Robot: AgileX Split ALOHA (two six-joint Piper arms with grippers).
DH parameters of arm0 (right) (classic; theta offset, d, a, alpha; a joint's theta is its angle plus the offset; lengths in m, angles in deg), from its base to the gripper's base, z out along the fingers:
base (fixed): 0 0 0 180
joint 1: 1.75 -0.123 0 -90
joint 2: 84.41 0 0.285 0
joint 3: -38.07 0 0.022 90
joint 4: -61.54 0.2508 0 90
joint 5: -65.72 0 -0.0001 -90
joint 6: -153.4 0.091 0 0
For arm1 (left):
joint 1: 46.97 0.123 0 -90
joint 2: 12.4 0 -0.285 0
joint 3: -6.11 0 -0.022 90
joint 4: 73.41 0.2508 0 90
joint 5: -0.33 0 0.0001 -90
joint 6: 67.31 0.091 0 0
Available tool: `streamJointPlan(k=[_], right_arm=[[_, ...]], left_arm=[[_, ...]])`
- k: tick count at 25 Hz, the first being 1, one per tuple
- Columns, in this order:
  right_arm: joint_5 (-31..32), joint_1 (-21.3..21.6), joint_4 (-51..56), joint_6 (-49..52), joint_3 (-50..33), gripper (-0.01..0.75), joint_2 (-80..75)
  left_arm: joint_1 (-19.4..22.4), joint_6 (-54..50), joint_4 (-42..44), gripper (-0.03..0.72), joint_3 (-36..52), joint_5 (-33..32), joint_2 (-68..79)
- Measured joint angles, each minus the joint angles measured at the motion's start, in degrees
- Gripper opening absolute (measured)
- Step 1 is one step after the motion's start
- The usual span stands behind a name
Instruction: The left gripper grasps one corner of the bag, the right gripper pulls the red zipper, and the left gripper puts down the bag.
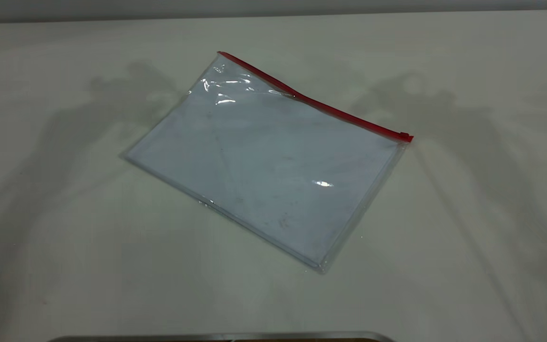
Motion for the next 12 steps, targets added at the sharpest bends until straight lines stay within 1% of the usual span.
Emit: streamJointPlan(k=[2, 5, 9, 10, 12], right_arm=[[1.33, 0.0, -1.26, 1.85, 0.0, 0.522, 5.9], [3.74, 0.0, -3.26, 4.76, 0.01, 0.522, 15.14], [6.84, 0.0, -4.85, 9.32, 0.13, 0.522, 26.36], [7.84, 0.0, -4.94, 10.43, 0.13, 0.522, 28.95], [10.42, 0.0, -5.04, 12.27, 0.14, 0.522, 33.66]], left_arm=[[0.0, -4.91, 4.4, 0.582, 0.0, -3.25, -5.18], [0.0, -9.48, 8.89, 0.574, 0.0, -10.26, -12.72], [0.0, -11.26, 10.03, 0.573, 0.0, -19.88, -21.0], [0.0, -11.49, 10.03, 0.572, 0.0, -21.04, -22.7], [0.0, -12.23, 10.17, 0.571, 0.0, -21.09, -25.34]])
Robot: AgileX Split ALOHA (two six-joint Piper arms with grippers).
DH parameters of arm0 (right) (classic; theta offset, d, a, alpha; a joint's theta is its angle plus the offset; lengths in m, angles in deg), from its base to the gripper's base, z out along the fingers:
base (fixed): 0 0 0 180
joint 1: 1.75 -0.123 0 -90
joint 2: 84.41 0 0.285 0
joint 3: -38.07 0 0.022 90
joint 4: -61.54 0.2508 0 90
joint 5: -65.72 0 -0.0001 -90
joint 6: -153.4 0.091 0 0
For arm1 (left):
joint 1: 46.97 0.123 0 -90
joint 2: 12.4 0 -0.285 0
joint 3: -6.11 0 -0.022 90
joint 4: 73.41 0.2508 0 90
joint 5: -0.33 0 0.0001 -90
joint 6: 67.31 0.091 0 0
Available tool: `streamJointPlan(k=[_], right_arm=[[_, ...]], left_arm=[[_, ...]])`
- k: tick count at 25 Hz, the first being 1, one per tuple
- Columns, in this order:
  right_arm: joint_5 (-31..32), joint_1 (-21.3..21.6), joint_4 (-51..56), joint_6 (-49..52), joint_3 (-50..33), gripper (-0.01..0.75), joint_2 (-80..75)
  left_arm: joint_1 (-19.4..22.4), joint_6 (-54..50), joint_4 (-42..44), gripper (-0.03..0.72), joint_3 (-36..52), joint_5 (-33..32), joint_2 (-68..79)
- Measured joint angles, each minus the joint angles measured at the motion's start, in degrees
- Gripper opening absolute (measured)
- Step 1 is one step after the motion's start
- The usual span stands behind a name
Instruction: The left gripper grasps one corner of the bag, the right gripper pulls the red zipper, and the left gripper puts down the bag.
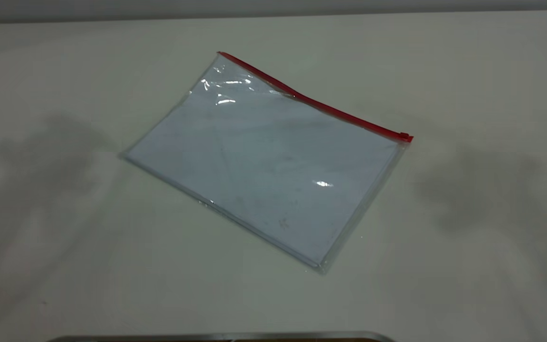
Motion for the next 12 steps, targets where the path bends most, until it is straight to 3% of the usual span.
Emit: streamJointPlan(k=[2, 7, 12], right_arm=[[3.43, 0.0, -0.04, 1.46, 0.11, 0.522, 3.93], [3.73, 0.0, 0.41, 4.71, -1.77, 0.522, 12.91], [3.73, 0.0, 1.63, 5.47, -15.25, 0.522, 23.85]], left_arm=[[0.0, -1.15, 0.05, 0.571, 0.0, 0.0, -2.34], [0.0, -7.03, 0.42, 0.569, 0.0, 0.0, -6.26], [0.0, -12.91, 0.01, 0.569, 4.01, 0.0, -11.44]])
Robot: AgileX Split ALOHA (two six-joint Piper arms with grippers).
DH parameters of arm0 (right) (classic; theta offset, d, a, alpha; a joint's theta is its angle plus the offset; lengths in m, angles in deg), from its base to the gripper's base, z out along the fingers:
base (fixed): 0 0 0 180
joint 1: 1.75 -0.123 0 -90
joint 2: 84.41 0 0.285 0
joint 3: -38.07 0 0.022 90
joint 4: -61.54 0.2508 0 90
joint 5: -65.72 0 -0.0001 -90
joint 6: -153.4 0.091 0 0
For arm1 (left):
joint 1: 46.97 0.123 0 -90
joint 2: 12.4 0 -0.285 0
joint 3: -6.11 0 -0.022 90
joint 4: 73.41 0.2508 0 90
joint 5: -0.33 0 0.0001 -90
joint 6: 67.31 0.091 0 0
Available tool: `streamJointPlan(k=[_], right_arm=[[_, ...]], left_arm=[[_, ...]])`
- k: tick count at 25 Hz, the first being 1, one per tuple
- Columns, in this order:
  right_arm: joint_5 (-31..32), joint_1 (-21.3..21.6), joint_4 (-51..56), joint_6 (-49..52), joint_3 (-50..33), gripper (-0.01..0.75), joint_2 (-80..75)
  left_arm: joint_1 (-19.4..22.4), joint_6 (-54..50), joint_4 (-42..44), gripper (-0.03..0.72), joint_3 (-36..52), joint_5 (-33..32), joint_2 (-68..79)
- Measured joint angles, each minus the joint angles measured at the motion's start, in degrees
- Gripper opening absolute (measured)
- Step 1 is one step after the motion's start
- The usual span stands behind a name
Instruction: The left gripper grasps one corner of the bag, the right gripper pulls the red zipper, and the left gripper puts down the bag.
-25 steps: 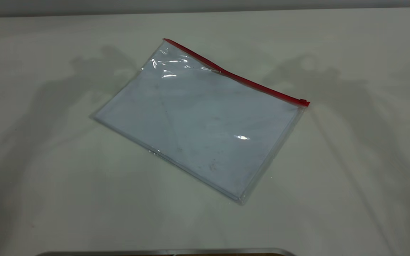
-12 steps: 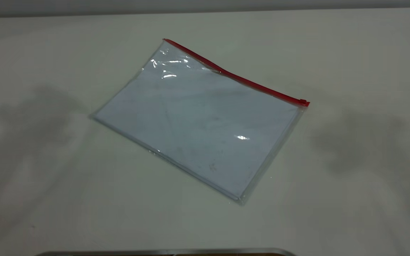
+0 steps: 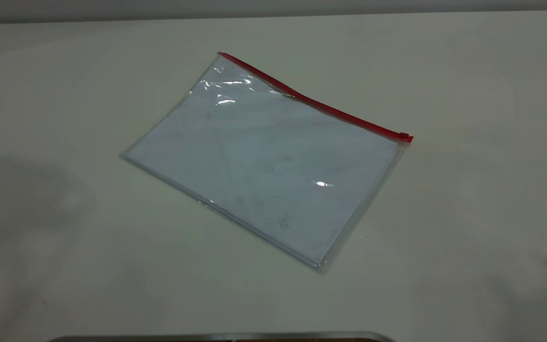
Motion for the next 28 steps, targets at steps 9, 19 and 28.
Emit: streamJointPlan(k=[9, 19, 28], right_arm=[[0.0, 0.0, 1.67, -0.06, -32.65, 0.522, 25.17], [-2.54, 0.0, -0.9, -2.16, -50.46, 0.522, 42.76], [-4.98, 0.0, -1.01, -2.28, -54.52, 0.522, 49.36]], left_arm=[[0.0, -0.57, -0.13, 0.569, 29.0, 0.0, -20.92], [0.0, -0.57, -0.13, 0.569, 51.06, 0.0, -41.11], [0.0, -0.57, -1.14, 0.569, 60.58, 0.19, -53.29]])
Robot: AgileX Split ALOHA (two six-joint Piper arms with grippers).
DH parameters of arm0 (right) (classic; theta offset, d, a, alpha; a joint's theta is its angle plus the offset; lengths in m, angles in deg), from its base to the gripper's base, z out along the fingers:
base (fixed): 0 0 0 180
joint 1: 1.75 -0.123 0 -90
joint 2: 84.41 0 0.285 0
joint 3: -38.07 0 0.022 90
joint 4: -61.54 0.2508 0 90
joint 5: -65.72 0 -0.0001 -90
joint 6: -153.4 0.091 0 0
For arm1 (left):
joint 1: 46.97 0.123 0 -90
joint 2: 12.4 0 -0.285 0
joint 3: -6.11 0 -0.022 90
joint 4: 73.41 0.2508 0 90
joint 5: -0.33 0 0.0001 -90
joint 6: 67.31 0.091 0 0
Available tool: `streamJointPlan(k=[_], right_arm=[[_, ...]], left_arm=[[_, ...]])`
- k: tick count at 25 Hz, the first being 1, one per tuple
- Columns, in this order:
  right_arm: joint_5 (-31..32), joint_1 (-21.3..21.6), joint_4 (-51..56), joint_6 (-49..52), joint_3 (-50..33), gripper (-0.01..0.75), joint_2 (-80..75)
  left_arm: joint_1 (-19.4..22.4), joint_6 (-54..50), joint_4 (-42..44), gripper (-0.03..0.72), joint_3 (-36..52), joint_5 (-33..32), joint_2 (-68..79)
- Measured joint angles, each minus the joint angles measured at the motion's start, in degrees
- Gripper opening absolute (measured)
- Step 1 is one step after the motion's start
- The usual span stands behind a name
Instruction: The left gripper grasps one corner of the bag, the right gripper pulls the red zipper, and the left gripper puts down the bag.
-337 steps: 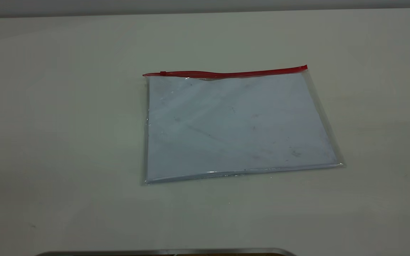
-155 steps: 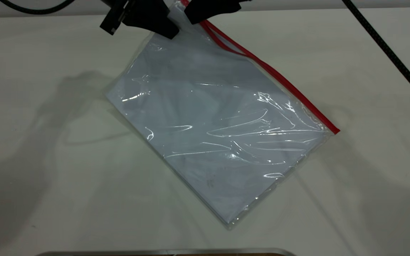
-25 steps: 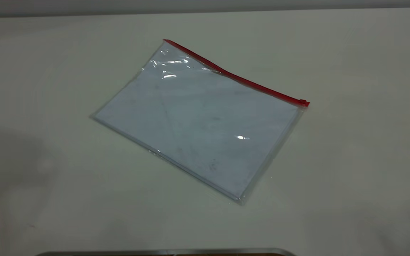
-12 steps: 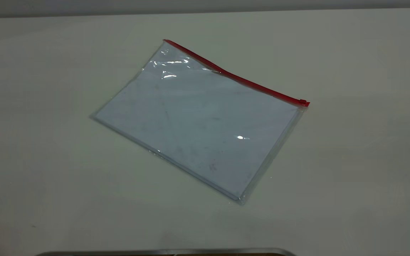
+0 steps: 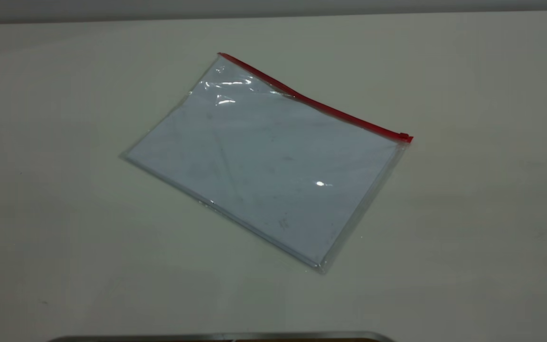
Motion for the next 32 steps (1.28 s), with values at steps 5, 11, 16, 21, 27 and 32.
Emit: streamJointPlan(k=[5, 11, 16, 21, 27, 32], right_arm=[[0.0, 0.0, 0.29, 0.05, 0.0, 0.522, 1.49], [0.0, 0.0, 0.4, 0.05, 0.0, 0.522, 1.49], [0.0, 0.0, 0.4, 0.05, 0.0, 0.522, 1.49], [0.0, 0.0, 0.4, 0.05, 0.0, 0.522, 1.49], [0.0, 0.0, 0.4, 0.05, 0.0, 0.522, 1.49], [0.0, 0.0, 0.44, 0.05, 0.0, 0.522, 1.49]], left_arm=[[0.0, 0.0, -0.41, 0.569, 4.53, 0.13, -4.51], [0.0, -0.28, -0.7, 0.569, 8.81, 1.57, -8.35], [0.0, -0.34, -0.7, 0.569, 8.93, 1.91, -11.75], [0.0, -0.34, -0.7, 0.569, 9.0, 1.94, -12.6], [1.13, -0.34, -0.73, 0.569, 9.0, 1.99, -14.22], [6.14, -1.58, -0.73, 0.569, 9.0, 1.99, -19.68]])
